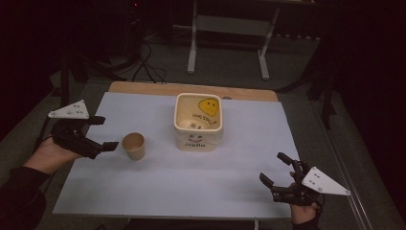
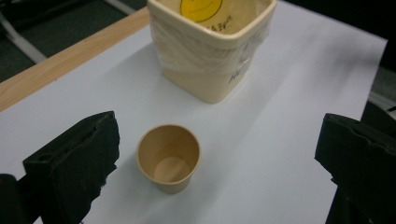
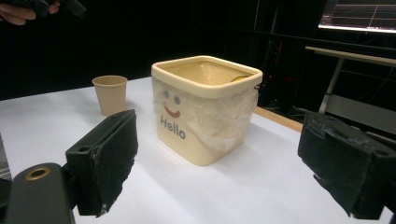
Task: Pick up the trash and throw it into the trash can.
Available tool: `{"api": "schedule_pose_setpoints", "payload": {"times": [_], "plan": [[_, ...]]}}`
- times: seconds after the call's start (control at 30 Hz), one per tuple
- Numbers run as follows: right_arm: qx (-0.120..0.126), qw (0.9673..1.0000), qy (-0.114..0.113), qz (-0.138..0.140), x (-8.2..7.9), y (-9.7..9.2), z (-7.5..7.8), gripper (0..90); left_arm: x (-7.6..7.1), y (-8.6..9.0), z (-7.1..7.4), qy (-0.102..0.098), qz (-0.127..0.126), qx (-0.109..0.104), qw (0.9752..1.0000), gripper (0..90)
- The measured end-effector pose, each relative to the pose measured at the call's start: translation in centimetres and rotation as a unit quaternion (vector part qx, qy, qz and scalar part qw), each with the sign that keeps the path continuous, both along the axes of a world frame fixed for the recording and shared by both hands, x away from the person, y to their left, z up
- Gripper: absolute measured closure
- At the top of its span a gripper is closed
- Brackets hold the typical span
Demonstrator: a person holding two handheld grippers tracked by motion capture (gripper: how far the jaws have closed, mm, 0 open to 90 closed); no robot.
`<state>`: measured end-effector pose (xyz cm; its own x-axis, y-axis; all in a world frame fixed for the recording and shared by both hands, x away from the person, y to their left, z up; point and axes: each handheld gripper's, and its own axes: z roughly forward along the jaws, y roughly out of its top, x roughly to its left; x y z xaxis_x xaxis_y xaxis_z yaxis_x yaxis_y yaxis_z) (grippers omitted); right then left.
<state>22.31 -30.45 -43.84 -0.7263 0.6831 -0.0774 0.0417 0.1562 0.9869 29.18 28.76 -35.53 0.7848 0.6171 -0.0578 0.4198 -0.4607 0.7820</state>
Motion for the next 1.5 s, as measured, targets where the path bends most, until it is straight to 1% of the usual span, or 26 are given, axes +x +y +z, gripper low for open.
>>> {"api": "schedule_pose_setpoints", "payload": {"times": [0.07, 0.1, 0.17, 0.3, 0.33, 0.37, 0.4, 0.43, 0.47, 0.5, 0.53, 0.63, 0.67, 0.7, 0.73, 0.77, 0.8, 0.87, 0.97, 1.03, 1.2, 1.23, 1.27, 1.33, 1.43, 1.5], "plan": [[0.0, 1.0, 0.001, 0.001, 0.0, 0.0, 0.0, 12.0, 0.3, -0.2, 0.1, 0.012, -0.007, 0.009, 0.9999, 1.0], [0.0, 1.0, 0.001, 0.001, 0.0, 0.0, 0.0, 12.0, 0.5, -0.4, 0.1, 0.013, -0.009, 0.023, 0.9996, 1.4], [0.001, 1.0, 0.001, 0.001, 0.0, 0.0, 0.0, 12.0, 0.7, -0.7, 0.0, 0.022, -0.015, 0.035, 0.999, 1.4], [0.002, 1.0, 0.003, 0.001, 0.1, 0.0, 0.0, 12.0, 1.1, -1.1, -0.1, 0.025, -0.013, 0.048, 0.9984, 1.4], [0.0, 1.0, 0.003, 0.003, 0.1, 0.0, 0.0, 12.0, 1.6, -1.4, -0.2, 0.029, -0.014, 0.066, 0.9973, 1.3], [0.0, 1.0, 0.004, 0.004, 0.1, 0.0, 0.0, 12.0, 1.8, -1.5, -0.2, 0.036, -0.016, 0.07, 0.9968, 1.3], [-0.001, 1.0, 0.005, 0.005, 0.1, 0.1, 0.0, 12.0, 1.8, -1.5, -0.2, 0.036, -0.016, 0.07, 0.9968, 1.3], [-0.001, 1.0, 0.005, 0.006, 0.1, 0.1, -0.1, 11.9, 2.3, -1.7, -0.4, 0.041, -0.015, 0.081, 0.9957, 1.3], [-0.002, 1.0, 0.005, 0.007, 0.1, 0.1, -0.1, 11.9, 2.3, -1.7, -0.4, 0.041, -0.015, 0.081, 0.9957, 1.3], [-0.003, 1.0, 0.005, 0.008, 0.1, 0.1, -0.1, 11.9, 2.5, -1.8, -0.5, 0.048, -0.016, 0.085, 0.9951, 1.3], [-0.003, 1.0, 0.005, 0.008, 0.1, 0.1, -0.1, 11.9, 2.9, -2.1, -0.6, 0.06, -0.018, 0.094, 0.9936, 1.2], [-0.004, 0.9999, 0.006, 0.01, 0.1, 0.2, 0.0, 11.9, 3.4, -2.6, -0.9, 0.068, -0.022, 0.114, 0.9909, 1.2], [-0.004, 0.9999, 0.006, 0.01, 0.1, 0.2, 0.0, 11.9, 3.4, -2.6, -0.9, 0.068, -0.022, 0.114, 0.9909, 1.2], [-0.005, 0.9999, 0.007, 0.011, 0.1, 0.2, -0.1, 11.9, 3.7, -2.9, -1.0, 0.075, -0.026, 0.125, 0.989, 1.2], [-0.005, 0.9999, 0.007, 0.011, 0.1, 0.2, -0.1, 11.9, 3.9, -3.0, -1.1, 0.076, -0.026, 0.131, 0.9881, 1.2], [-0.006, 0.9999, 0.008, 0.012, 0.1, 0.2, -0.1, 11.9, 3.9, -3.0, -1.1, 0.076, -0.026, 0.131, 0.9881, 1.2], [-0.007, 0.9999, 0.008, 0.013, 0.1, 0.2, -0.1, 11.9, 4.3, -3.2, -1.3, 0.086, -0.029, 0.141, 0.9859, 1.2], [-0.007, 0.9998, 0.008, 0.014, 0.1, 0.2, -0.1, 11.9, 4.4, -3.3, -1.5, 0.085, -0.029, 0.146, 0.9852, 1.2], [-0.008, 0.9998, 0.01, 0.015, 0.2, 0.3, -0.2, 11.9, 5.0, -3.8, -2.1, 0.097, -0.038, 0.161, 0.9815, 1.2], [-0.009, 0.9998, 0.012, 0.016, 0.2, 0.3, -0.2, 11.9, 5.2, -4.0, -2.4, 0.101, -0.041, 0.166, 0.9801, 1.3], [-0.013, 0.9997, 0.014, 0.018, 0.3, 0.4, -0.3, 11.9, 6.0, -4.7, -3.4, 0.118, -0.047, 0.19, 0.9735, 1.3], [-0.013, 0.9997, 0.014, 0.018, 0.3, 0.4, -0.3, 11.9, 6.0, -4.7, -3.4, 0.118, -0.047, 0.19, 0.9735, 1.3], [-0.014, 0.9996, 0.014, 0.019, 0.3, 0.5, -0.3, 11.9, 6.3, -5.0, -3.8, 0.125, -0.053, 0.199, 0.9705, 1.2], [-0.015, 0.9996, 0.015, 0.02, 0.3, 0.5, -0.3, 11.9, 6.6, -5.4, -4.1, 0.129, -0.057, 0.211, 0.9671, 1.2], [-0.017, 0.9995, 0.018, 0.021, 0.3, 0.5, -0.4, 12.0, 7.0, -5.9, -4.6, 0.134, -0.057, 0.226, 0.9631, 0.7], [-0.017, 0.9995, 0.018, 0.021, 0.3, 0.5, -0.4, 11.9, 7.2, -5.9, -4.8, 0.134, -0.055, 0.23, 0.9623, 0.5]]}}
